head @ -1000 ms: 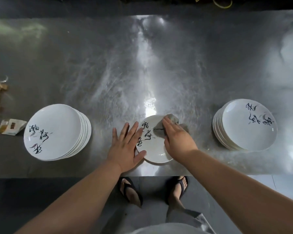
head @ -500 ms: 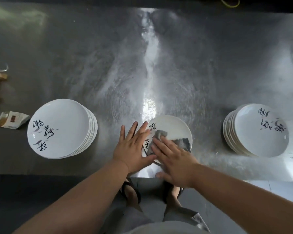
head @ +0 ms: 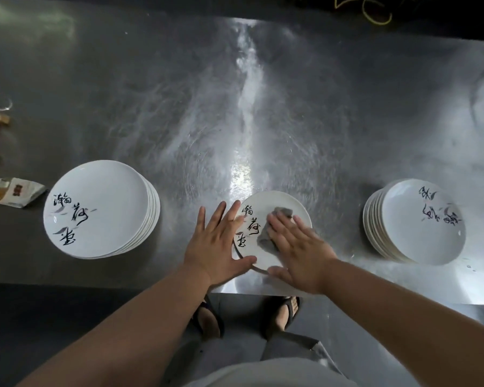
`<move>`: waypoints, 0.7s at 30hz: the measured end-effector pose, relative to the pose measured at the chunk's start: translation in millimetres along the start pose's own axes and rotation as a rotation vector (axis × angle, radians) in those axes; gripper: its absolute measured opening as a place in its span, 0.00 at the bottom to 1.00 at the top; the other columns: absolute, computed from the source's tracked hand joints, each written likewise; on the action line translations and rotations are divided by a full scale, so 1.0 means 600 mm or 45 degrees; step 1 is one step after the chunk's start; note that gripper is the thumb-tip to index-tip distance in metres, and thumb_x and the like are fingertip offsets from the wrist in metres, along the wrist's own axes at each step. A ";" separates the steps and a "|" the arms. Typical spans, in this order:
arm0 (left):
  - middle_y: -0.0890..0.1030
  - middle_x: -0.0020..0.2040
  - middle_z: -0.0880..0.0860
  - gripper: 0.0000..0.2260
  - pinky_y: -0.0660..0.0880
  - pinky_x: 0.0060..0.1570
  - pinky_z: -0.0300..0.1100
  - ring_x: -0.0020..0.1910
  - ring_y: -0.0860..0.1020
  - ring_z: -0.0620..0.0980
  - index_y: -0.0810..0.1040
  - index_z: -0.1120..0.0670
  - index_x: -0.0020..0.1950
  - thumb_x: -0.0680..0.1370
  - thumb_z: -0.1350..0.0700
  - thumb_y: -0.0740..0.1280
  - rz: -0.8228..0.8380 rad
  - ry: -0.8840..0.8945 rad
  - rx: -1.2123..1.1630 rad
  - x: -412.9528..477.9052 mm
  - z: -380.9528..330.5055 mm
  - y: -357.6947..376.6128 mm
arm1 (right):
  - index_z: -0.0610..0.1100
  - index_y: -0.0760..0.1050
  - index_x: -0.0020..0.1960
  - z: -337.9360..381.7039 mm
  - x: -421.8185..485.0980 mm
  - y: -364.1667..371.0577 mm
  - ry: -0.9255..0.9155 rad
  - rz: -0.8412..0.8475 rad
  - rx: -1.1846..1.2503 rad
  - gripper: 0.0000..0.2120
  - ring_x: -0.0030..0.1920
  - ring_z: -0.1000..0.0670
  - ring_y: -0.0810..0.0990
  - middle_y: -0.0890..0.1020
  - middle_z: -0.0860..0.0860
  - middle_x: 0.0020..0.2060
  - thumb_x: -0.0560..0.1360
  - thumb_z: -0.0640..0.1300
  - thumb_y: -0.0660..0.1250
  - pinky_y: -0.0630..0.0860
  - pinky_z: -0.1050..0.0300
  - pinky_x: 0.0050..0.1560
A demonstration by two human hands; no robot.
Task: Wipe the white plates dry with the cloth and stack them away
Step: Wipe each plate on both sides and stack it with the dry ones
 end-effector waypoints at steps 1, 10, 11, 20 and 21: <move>0.33 0.84 0.45 0.47 0.40 0.80 0.65 0.83 0.33 0.50 0.51 0.47 0.85 0.73 0.22 0.53 0.005 0.003 0.002 0.000 0.001 0.001 | 0.42 0.37 0.84 -0.021 0.011 -0.006 0.108 0.029 0.001 0.48 0.81 0.45 0.27 0.32 0.44 0.82 0.76 0.75 0.29 0.34 0.42 0.81; 0.36 0.84 0.43 0.46 0.41 0.80 0.64 0.83 0.34 0.50 0.56 0.46 0.84 0.73 0.21 0.54 -0.054 -0.007 -0.072 -0.001 0.002 -0.001 | 0.45 0.46 0.86 0.029 -0.022 0.015 -0.108 0.022 -0.033 0.44 0.83 0.40 0.39 0.45 0.41 0.84 0.81 0.74 0.40 0.41 0.43 0.80; 0.35 0.84 0.43 0.46 0.40 0.80 0.64 0.83 0.33 0.50 0.55 0.46 0.84 0.72 0.22 0.54 -0.038 -0.002 -0.058 0.000 0.002 -0.001 | 0.46 0.38 0.85 0.004 -0.017 0.006 -0.030 0.017 -0.027 0.44 0.82 0.41 0.33 0.40 0.42 0.84 0.79 0.74 0.35 0.37 0.43 0.80; 0.39 0.85 0.42 0.46 0.40 0.81 0.63 0.84 0.37 0.50 0.59 0.46 0.83 0.71 0.23 0.58 -0.086 -0.025 -0.096 -0.002 0.007 0.003 | 0.43 0.61 0.83 0.040 -0.063 0.025 0.027 0.080 0.070 0.40 0.82 0.37 0.53 0.59 0.38 0.82 0.83 0.70 0.44 0.51 0.42 0.78; 0.39 0.85 0.43 0.46 0.40 0.81 0.63 0.84 0.37 0.50 0.58 0.46 0.83 0.71 0.23 0.58 -0.080 -0.022 -0.093 -0.001 0.006 0.002 | 0.43 0.65 0.81 0.017 -0.067 0.023 0.046 0.077 0.018 0.39 0.82 0.39 0.58 0.64 0.40 0.81 0.83 0.69 0.45 0.53 0.43 0.77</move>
Point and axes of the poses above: each hand's wrist, its own x-axis towards the middle knuckle, its own y-axis out of the palm, z = x × y, the point moved 9 cm from there along x, towards the middle knuckle
